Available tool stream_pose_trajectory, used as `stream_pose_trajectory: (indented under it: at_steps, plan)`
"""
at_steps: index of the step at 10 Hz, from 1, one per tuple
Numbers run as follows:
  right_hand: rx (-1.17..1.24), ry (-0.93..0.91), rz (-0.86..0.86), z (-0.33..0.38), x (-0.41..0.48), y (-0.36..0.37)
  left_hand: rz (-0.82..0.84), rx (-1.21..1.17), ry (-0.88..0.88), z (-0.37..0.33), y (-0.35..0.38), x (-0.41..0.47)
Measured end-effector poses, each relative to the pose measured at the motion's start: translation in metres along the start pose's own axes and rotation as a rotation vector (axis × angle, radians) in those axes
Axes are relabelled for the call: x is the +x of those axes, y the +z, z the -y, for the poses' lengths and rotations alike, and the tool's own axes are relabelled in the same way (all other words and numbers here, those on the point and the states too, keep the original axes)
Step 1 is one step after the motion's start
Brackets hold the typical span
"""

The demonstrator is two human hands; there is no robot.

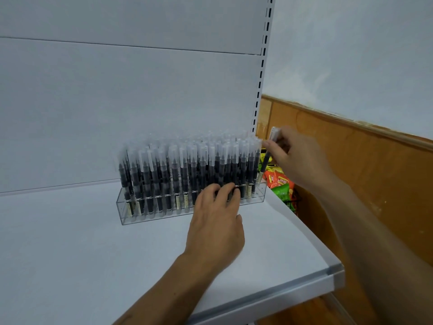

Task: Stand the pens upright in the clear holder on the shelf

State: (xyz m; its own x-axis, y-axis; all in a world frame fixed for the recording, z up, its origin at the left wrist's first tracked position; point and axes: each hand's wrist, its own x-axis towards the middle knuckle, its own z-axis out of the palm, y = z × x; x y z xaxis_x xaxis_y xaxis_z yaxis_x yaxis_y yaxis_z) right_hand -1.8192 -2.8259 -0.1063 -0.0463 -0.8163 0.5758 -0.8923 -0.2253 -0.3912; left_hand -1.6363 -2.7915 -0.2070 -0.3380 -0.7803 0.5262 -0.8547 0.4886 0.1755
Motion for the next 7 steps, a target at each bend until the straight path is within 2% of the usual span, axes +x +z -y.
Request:
stream_pose_trajectory:
  at_steps: [1,2,5,6,7]
  plan:
    - [0.008,0.016,0.123,-0.004,0.000,0.011,0.013,-0.019,-0.005,0.000,-0.002,0.001]
    - [0.006,0.027,0.172,-0.010,0.000,0.019,0.020,-0.043,0.002,0.001,-0.004,0.000]
    - [0.052,0.080,0.159,-0.008,-0.008,0.022,-0.004,-0.178,-0.008,0.002,-0.010,-0.006]
    - [0.208,0.165,0.202,-0.011,-0.007,0.020,-0.029,-0.277,-0.003,0.007,-0.028,-0.009]
    - [0.253,0.222,0.200,-0.014,-0.015,0.008,-0.044,-0.309,-0.048,0.033,-0.053,-0.026]
